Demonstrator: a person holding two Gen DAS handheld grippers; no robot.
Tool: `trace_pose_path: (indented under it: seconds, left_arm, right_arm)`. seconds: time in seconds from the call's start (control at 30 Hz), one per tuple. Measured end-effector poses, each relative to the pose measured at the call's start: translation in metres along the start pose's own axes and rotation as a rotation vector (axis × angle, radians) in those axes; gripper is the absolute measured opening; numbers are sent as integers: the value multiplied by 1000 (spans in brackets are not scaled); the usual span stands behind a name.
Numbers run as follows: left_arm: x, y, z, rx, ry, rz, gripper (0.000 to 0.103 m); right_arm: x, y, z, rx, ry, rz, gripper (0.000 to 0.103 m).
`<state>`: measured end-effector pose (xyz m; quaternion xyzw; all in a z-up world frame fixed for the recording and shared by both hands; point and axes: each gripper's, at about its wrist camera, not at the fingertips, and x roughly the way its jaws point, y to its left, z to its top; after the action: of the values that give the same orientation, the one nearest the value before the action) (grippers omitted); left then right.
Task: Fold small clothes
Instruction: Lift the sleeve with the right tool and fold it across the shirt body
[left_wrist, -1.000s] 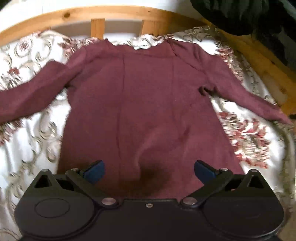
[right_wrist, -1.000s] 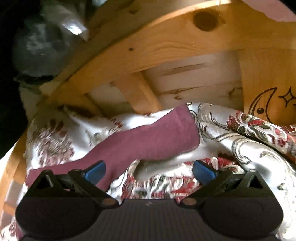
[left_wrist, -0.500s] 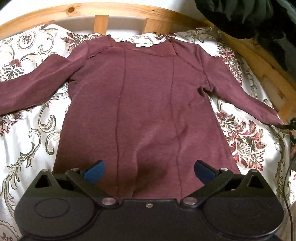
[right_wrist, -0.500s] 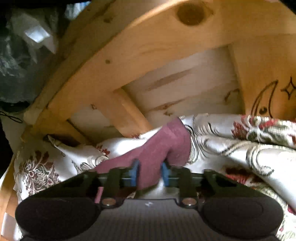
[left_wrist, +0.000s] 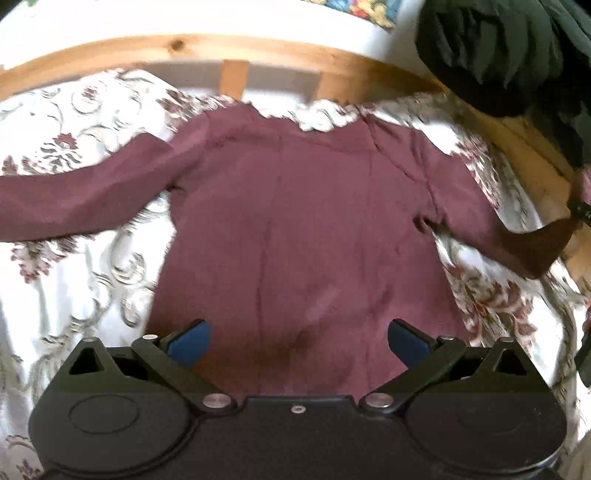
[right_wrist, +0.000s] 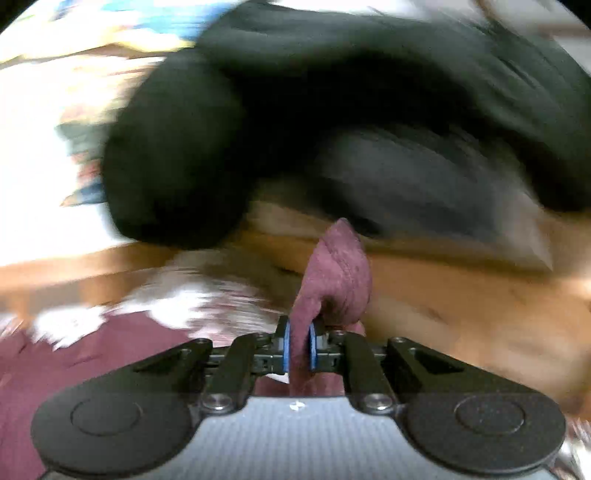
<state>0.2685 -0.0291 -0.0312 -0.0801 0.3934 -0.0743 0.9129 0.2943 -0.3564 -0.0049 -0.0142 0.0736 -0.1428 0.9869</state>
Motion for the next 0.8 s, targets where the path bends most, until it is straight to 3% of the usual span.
trace_pose_path:
  seconds: [0.2, 0.43, 0.8]
  left_arm:
    - [-7, 20, 8, -87, -67, 68, 102]
    - [-12, 32, 13, -133, -122, 110, 102]
    - [-8, 33, 13, -106, -184, 108, 102]
  right_arm:
    - [-26, 95, -23, -289, -35, 269, 11]
    - [-60, 155, -63, -601, -73, 464, 11]
    - [-85, 181, -102, -757, 37, 709, 13]
